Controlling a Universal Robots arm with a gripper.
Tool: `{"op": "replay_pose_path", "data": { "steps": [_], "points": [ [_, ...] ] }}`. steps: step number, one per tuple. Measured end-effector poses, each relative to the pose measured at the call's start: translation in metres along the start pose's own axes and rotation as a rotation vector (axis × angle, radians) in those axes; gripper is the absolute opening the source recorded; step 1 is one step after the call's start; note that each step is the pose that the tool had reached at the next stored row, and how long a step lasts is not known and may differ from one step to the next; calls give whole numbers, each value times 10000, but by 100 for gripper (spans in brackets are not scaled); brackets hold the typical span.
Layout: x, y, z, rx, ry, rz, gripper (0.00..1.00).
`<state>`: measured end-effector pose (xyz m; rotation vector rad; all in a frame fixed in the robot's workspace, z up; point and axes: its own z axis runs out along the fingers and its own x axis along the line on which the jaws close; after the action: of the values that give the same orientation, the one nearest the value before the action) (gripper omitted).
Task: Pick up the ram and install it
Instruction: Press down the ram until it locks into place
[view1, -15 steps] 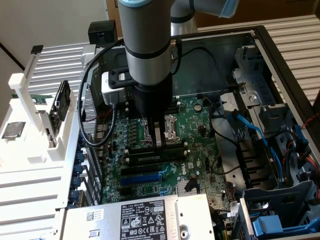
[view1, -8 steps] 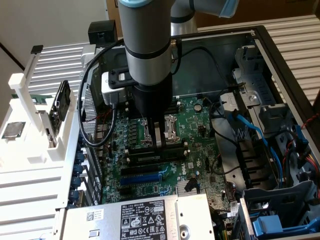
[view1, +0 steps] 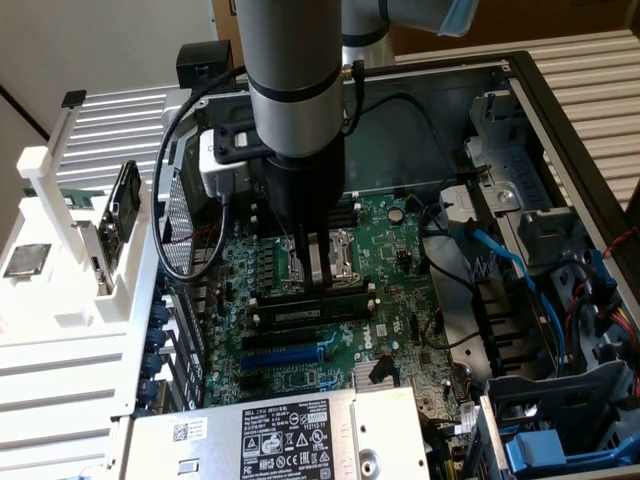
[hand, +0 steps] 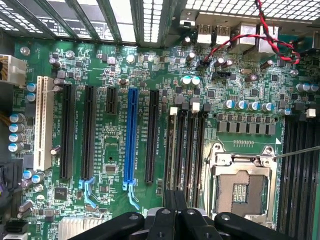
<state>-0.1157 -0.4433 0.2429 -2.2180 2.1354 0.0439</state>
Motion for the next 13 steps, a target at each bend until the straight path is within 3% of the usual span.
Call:
{"op": "replay_pose_path", "data": {
  "steps": [4, 11, 13],
  "points": [
    [-5, -2, -80, 1, -1, 0, 10],
    [-5, -2, -83, 1, -1, 13, 10],
    [-5, -3, -83, 18, 6, 271, 10]
  ]
}}
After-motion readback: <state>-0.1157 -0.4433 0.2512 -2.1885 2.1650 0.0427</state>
